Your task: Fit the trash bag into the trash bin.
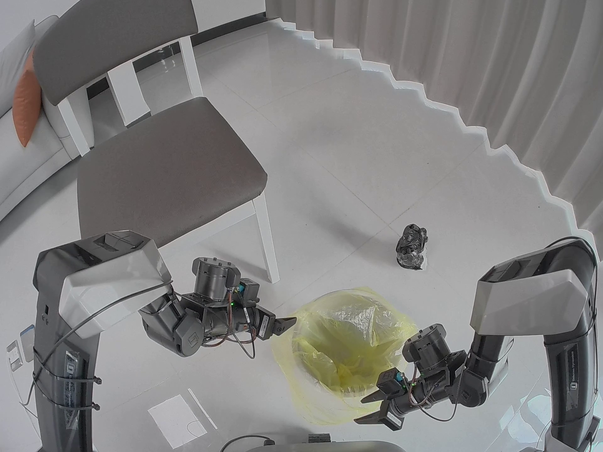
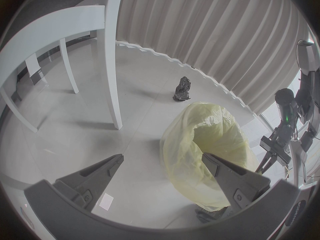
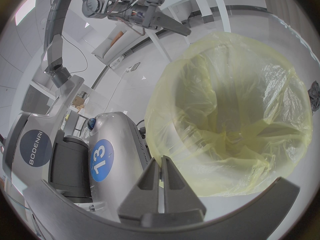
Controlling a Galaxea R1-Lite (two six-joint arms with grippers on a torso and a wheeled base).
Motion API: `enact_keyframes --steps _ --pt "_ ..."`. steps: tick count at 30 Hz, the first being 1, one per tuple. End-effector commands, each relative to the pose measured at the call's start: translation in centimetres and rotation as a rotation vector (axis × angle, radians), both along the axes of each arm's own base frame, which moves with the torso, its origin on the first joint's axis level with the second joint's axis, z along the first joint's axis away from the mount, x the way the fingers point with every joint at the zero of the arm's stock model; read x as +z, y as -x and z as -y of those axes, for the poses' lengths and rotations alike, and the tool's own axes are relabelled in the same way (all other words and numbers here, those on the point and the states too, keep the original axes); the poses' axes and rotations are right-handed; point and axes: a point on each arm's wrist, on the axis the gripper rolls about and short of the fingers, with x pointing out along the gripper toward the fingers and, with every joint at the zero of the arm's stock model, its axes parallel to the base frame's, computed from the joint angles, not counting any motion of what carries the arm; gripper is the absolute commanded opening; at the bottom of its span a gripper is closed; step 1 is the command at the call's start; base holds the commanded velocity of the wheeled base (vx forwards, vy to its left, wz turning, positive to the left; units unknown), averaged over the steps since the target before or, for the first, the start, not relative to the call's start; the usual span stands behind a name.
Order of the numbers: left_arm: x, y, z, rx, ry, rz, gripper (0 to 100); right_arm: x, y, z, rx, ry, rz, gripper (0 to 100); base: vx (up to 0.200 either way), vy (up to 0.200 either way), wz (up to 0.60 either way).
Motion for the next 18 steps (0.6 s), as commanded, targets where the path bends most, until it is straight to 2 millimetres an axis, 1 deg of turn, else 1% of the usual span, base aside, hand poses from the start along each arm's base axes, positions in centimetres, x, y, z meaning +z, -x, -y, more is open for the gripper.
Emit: enact_keyframes --steps 1,10,18 --pt "-0.6 0.0 0.0 -0.001 -0.006 -0.014 100 -0.1 0.1 0.1 0.003 0.002 -0.002 100 0.000 0.000 0.00" --pt "-0.5 -0.4 -1.0 0.026 -0.007 -0.013 100 -0.1 1.0 0.6 0.042 0.022 0.009 100 0.000 0.000 0.00" --pt "-0.9 -0.6 -0.9 0.021 -0.035 -0.051 100 0.0 1.6 0.5 0.056 0.026 0.002 100 0.000 0.000 0.00"
